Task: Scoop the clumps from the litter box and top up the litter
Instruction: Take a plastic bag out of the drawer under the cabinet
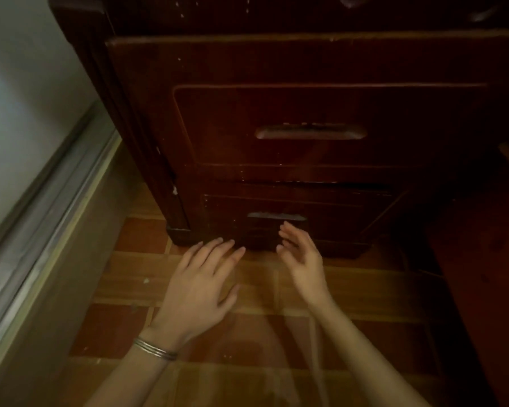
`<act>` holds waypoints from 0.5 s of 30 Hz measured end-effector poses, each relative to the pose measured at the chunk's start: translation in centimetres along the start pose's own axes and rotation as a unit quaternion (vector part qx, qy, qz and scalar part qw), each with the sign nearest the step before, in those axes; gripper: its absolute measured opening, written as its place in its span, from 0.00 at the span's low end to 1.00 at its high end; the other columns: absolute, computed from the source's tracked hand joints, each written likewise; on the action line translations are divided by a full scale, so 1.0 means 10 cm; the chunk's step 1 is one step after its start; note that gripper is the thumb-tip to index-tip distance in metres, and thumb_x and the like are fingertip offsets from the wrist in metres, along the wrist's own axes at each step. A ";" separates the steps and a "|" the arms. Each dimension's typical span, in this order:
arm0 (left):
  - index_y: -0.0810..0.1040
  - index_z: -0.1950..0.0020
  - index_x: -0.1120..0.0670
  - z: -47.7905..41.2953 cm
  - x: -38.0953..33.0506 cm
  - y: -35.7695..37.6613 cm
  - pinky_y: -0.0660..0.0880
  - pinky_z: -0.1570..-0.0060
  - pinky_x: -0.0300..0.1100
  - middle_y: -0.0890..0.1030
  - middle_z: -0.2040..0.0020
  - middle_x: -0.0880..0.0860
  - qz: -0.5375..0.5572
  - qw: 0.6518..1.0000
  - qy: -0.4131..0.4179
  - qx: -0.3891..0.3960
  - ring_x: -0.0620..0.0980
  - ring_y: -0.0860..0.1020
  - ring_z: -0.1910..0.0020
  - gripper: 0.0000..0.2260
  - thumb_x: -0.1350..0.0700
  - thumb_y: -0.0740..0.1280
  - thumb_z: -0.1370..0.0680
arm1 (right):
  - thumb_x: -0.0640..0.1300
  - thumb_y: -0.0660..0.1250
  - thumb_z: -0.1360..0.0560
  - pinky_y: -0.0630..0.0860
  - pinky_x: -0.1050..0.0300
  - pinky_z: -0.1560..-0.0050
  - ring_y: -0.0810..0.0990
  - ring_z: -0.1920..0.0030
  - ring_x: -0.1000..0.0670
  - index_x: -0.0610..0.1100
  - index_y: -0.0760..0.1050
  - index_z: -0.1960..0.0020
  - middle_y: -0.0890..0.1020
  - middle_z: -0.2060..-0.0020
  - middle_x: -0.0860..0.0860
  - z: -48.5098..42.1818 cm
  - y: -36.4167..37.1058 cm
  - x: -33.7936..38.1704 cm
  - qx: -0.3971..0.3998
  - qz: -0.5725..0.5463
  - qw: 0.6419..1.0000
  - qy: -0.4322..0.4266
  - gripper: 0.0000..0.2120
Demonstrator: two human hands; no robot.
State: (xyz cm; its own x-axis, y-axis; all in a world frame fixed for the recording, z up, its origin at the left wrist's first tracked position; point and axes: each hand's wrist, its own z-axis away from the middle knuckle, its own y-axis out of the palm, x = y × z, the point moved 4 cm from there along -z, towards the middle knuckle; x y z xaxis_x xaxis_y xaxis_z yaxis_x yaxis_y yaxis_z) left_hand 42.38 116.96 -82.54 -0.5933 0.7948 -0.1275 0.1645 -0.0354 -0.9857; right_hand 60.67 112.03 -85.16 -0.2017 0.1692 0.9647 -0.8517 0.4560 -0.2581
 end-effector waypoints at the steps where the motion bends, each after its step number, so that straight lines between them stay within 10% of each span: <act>1: 0.69 0.31 0.51 0.00 0.01 0.00 0.60 0.33 0.49 0.73 0.34 0.52 -0.001 1.000 -0.001 0.001 0.52 0.69 0.33 0.25 0.44 0.58 0.26 | 0.35 0.62 0.24 0.71 0.64 0.39 0.74 0.38 0.54 0.46 0.70 0.36 0.76 0.40 0.50 -0.02 0.02 0.02 -0.015 -0.097 0.994 0.046 0.18; 8: 0.70 0.31 0.52 -0.02 0.09 -0.01 0.61 0.33 0.50 0.73 0.34 0.52 -0.013 1.000 0.006 0.012 0.52 0.68 0.33 0.25 0.45 0.58 0.26 | 0.31 0.59 0.27 0.71 0.52 0.37 0.75 0.39 0.42 0.36 0.73 0.52 0.78 0.48 0.40 -0.17 0.12 0.30 -0.022 -0.523 0.831 0.189 0.07; 15: 0.70 0.31 0.52 0.11 0.07 -0.11 0.60 0.33 0.49 0.73 0.33 0.52 0.001 1.000 0.003 0.000 0.51 0.68 0.32 0.24 0.45 0.58 0.26 | 0.26 0.52 0.27 0.68 0.49 0.34 0.75 0.39 0.42 0.33 0.68 0.42 0.74 0.41 0.37 -0.05 0.11 0.32 -0.036 -0.532 0.820 0.207 0.16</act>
State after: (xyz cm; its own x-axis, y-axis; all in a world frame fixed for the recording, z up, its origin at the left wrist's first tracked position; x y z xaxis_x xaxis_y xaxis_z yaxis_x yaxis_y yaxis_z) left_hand 40.86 116.90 -81.69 -0.5874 0.7989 -0.1291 0.1664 -0.0369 -0.9854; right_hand 59.31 113.48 -82.37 0.8312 -0.0820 0.5498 -0.4059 0.5863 0.7011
